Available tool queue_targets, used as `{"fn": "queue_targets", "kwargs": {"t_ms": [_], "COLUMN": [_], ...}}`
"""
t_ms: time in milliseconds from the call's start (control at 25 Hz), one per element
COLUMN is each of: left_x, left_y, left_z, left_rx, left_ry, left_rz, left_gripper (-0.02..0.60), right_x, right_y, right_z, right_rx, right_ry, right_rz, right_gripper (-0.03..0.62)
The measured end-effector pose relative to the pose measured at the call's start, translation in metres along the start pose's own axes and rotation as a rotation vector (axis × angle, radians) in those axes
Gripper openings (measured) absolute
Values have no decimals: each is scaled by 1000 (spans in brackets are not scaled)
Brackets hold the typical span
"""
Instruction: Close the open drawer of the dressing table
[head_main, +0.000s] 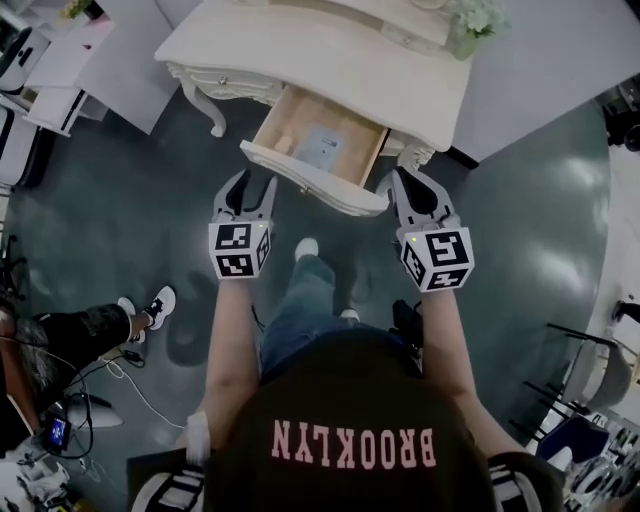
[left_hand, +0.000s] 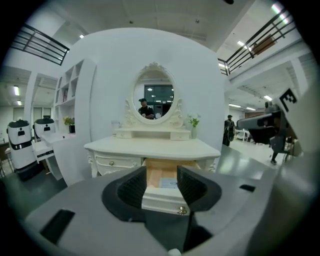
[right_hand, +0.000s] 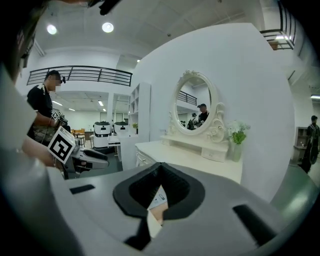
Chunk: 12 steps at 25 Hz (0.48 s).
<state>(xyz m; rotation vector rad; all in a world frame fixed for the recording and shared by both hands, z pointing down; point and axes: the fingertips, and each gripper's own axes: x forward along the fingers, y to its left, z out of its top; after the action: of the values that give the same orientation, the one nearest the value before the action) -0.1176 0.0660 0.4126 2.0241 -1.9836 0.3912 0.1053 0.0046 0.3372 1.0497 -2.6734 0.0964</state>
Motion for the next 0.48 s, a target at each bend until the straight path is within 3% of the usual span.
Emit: {"fn": "queue_targets", "kwargs": {"t_ms": [480], "left_x": [77], "left_y": [27], "left_z": [-70], "left_rx": [39], "left_ry": [192], "left_rz": [-95], "left_gripper": [235], "right_x": [64], "right_y": [-11], "right_z": [-44], "right_rx": [53], "right_ry": [139], "right_rz": [-50], "right_gripper": [-3]}}
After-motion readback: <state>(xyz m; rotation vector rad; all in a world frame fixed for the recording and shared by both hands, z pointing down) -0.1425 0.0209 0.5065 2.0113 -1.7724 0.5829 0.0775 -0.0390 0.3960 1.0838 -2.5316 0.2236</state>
